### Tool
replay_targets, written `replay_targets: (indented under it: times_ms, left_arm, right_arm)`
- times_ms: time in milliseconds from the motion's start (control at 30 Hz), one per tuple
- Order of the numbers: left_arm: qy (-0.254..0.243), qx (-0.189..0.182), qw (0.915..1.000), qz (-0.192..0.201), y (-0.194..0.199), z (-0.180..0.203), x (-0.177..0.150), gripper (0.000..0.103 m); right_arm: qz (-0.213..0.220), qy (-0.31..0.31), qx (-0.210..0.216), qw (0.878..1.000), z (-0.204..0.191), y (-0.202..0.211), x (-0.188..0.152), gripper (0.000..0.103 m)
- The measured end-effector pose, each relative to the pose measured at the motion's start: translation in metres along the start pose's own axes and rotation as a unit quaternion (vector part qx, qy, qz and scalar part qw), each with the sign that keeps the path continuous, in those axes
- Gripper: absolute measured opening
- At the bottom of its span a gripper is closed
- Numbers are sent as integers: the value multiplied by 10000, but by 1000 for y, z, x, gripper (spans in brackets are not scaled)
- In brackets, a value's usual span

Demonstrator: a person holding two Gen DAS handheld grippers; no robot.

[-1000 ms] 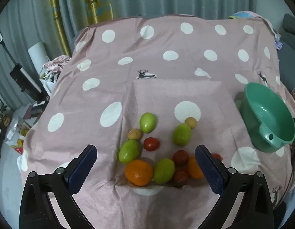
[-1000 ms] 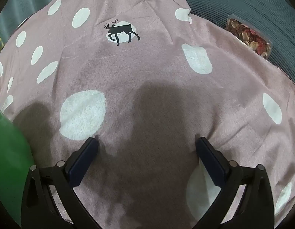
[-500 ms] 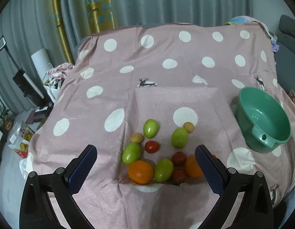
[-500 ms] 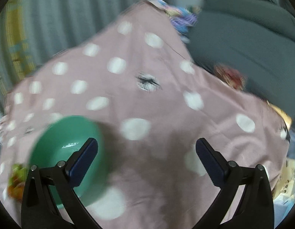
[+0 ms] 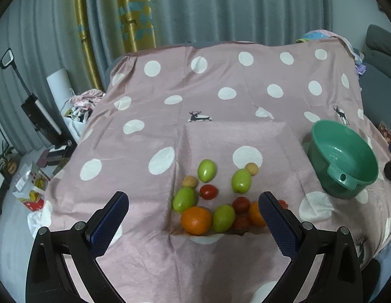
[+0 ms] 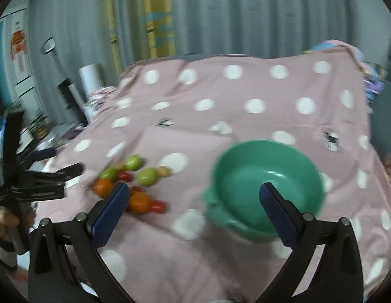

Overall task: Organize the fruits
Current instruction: 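Move the green bowl beside the fruit pile with the right tool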

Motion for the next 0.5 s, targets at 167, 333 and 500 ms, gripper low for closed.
replay_targets:
  times_ms: [167, 333, 500]
  left_arm:
    - [51, -30, 10000, -26, -1, -4, -4, 102]
    - [7, -24, 10000, -61, -4, -8, -7, 102]
    - [18, -83, 9999, -96, -9, -9, -8, 102]
  right_arm:
    - [-267, 74, 407, 9988, -39, -24, -7, 103]
    - [-548, 90, 533, 9970, -56, -42, -18, 103]
    - [-690, 66, 540, 9961, -59, -51, -21, 103]
Point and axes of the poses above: each gripper's, at about its wrist camera, not at the fingertips, and y roughly against the way its jaws point, z to its right, x to its top, the point moved 5 cm from there along -y, roughly the way its jaws point, and after that the axes turned 10 degrees about z, right-handed, at the moved point
